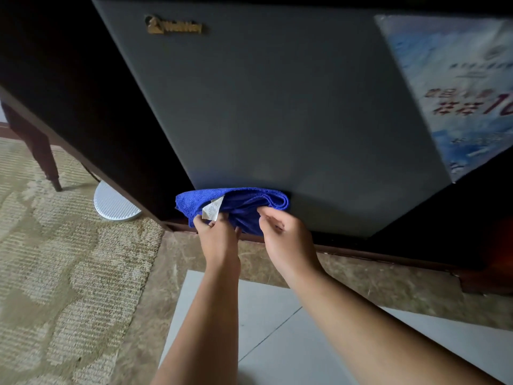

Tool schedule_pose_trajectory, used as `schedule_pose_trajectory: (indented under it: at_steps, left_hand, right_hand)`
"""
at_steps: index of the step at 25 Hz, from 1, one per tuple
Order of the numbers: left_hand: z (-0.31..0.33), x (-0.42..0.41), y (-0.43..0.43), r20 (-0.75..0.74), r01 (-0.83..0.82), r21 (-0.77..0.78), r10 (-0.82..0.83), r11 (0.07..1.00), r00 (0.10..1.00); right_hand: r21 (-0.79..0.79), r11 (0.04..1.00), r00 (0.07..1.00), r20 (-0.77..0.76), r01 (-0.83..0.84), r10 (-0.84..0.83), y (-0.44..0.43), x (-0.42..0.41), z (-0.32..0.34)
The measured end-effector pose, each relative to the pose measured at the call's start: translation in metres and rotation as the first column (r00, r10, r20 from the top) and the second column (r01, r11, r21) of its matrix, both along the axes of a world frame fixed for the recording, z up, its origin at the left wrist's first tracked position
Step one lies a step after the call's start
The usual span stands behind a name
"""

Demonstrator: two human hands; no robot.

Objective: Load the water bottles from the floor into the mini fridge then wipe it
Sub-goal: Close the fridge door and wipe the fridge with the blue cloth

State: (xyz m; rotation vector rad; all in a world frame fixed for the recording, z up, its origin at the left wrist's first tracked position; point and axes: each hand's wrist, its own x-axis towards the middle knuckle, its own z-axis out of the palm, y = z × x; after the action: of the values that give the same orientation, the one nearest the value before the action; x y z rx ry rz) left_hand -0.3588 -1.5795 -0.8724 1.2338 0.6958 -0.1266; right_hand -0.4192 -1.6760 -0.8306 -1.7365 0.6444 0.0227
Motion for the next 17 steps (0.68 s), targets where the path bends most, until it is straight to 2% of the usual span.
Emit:
schedule_pose_trajectory:
  at_steps: [5, 8, 11, 17]
  left_hand:
    - [-0.002, -0.036, -0.048, -0.006, 0.22, 0.235, -0.225, 0.947, 0.974]
    - [-0.001, -0.055, -0.079, -0.045, 0.395, 0.45, -0.421, 0.801, 0.906]
    - [0.012, -0.069, -0.106, -0.056, 0.469, 0.539, -0.525, 0.7, 0.849]
    - [0.046, -0.084, -0.145, -0.054, 0.543, 0.61, -0.654, 0.577, 0.755]
  right_hand:
    - [0.039, 0.974, 0.974, -0.032, 0.225, -0.224, -0.053, -0.03, 0.007]
    - [0.015, 0.93, 0.93, -0.027, 0.368, -0.367, -0.09, -0.052, 0.009]
    - [0.027, 0.87, 0.871, -0.023, 0.492, -0.492, -0.117, -0.064, 0.015]
    - [0.051, 0.834, 0.831, 0.064, 0.55, -0.552, -0.15, -0.081, 0.02]
